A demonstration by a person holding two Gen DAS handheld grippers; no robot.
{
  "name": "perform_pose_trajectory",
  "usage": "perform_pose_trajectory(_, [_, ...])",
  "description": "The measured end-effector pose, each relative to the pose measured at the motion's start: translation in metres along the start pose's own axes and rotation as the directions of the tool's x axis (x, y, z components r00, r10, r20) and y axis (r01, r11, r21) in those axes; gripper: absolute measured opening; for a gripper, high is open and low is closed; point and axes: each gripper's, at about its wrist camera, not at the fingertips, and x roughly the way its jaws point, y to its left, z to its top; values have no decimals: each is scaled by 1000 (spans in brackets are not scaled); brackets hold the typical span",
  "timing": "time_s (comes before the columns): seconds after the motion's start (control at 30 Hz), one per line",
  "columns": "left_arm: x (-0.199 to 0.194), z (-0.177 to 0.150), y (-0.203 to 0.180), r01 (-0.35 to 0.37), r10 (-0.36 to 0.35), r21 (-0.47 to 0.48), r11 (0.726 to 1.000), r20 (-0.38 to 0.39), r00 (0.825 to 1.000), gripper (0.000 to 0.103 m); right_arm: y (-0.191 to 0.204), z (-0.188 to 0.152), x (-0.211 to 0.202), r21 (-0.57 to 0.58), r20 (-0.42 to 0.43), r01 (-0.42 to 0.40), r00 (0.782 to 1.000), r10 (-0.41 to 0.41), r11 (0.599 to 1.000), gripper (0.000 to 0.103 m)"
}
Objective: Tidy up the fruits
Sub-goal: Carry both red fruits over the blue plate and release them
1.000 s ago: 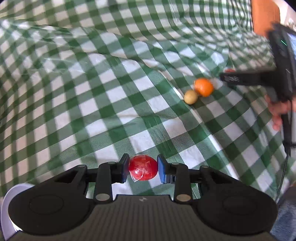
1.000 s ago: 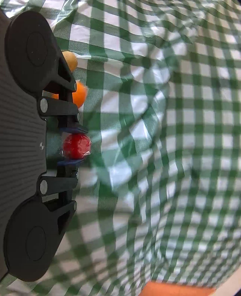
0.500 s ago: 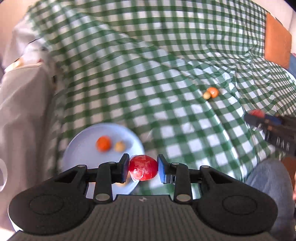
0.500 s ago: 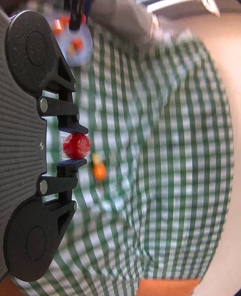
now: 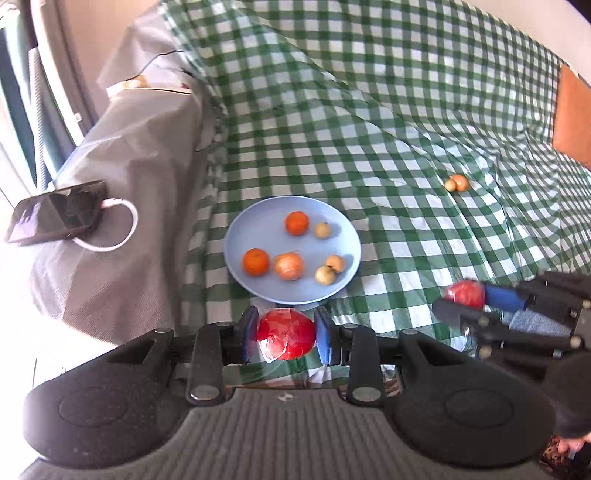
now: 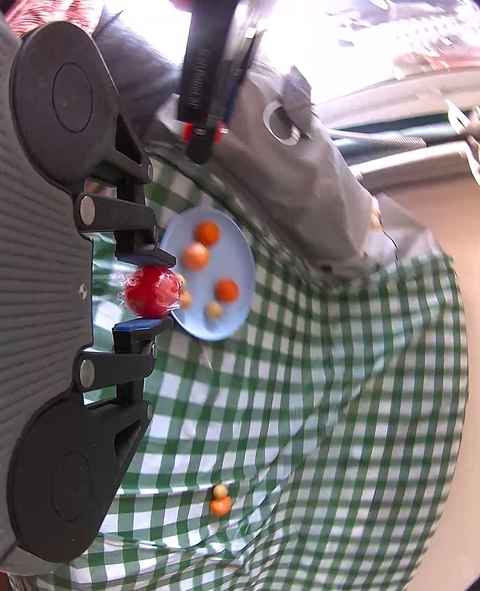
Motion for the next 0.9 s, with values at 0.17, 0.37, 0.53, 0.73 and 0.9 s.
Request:
perform_pose_trajectory(0.17, [-6,-6,13,17,-17,-33,999,13,1000,36,24,-1,-3,-62,-11,3,1000,-3,998,29])
perform_pose_trajectory(0.37, [-5,-5,15,36,-35,-40,999,26,999,36,27,-3,-5,-73,-14,24,1000,-25,997,29])
perform_pose_trajectory(0.53, [-3,-4,16,41,-40,-50,998,23,999,36,23,-3,-5,-65,-19,35,999,-36,997,29])
perform_pose_trajectory(0.73, [1,-3,18,37,-36,-61,997,17,999,36,26,-2,0,-70,-27,38,999,-40,997,29])
perform_pose_trajectory(0.9, [5,2,26,36,-35,-80,996,17,999,36,23,1,5,-58,-30,43,999,-45,997,29])
